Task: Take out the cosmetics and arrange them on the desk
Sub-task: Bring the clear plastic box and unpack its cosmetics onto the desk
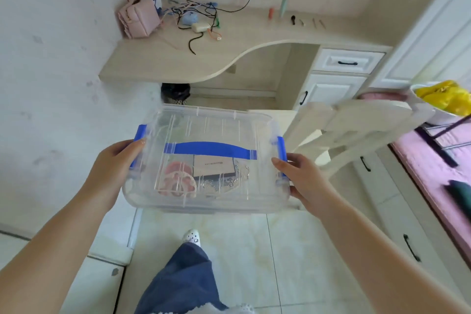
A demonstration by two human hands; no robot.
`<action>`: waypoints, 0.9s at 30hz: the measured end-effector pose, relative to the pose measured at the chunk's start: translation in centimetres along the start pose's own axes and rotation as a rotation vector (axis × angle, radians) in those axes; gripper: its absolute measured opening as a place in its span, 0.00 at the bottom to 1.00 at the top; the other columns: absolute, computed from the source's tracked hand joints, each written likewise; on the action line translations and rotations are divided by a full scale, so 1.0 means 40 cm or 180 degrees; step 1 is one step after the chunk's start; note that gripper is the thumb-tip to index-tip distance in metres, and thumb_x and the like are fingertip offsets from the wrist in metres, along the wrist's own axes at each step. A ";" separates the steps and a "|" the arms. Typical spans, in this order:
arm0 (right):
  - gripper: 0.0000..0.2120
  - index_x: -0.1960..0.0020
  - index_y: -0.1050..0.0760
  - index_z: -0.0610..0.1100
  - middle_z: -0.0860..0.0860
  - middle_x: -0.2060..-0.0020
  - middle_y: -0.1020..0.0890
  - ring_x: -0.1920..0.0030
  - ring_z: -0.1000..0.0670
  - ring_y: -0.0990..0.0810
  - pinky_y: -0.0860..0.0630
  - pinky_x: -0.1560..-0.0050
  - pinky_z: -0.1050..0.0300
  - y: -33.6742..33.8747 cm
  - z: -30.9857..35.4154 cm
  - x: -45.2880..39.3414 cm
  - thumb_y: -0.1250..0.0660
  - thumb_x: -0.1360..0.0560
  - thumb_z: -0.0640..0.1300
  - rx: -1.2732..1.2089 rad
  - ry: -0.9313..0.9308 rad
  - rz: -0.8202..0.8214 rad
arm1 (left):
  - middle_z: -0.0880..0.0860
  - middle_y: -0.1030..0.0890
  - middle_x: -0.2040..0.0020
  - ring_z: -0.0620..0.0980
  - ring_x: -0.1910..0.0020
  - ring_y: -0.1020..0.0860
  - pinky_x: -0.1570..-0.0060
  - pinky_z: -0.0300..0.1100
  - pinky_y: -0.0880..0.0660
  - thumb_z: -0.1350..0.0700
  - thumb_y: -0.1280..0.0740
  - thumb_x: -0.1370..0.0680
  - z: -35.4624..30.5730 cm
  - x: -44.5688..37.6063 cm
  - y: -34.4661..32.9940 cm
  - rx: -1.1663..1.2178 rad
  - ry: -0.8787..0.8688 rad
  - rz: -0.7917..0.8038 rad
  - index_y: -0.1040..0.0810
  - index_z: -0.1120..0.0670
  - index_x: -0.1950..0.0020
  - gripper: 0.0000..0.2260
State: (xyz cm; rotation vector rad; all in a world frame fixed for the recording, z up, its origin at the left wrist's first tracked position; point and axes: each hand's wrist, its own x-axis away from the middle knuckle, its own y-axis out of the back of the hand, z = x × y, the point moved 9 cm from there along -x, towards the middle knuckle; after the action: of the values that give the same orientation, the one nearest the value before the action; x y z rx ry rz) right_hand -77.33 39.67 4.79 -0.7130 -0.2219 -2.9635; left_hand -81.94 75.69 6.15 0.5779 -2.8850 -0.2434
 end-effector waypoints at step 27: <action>0.14 0.42 0.23 0.45 0.49 0.52 0.15 0.51 0.44 0.16 0.21 0.47 0.39 1.108 -0.464 0.536 0.31 0.26 0.48 -0.0975 -0.0304 -0.2474 | 0.56 0.25 0.61 0.53 0.61 0.26 0.59 0.45 0.33 0.42 0.37 0.32 -0.148 0.438 -1.317 -0.0613 -0.0325 0.2573 0.21 0.60 0.53 0.23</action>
State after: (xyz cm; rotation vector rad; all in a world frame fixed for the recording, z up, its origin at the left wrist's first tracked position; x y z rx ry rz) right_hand -99.46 -8.06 3.59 -0.9882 -0.0505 -3.7597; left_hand -77.37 20.10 4.21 -0.6449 -2.8639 -0.4121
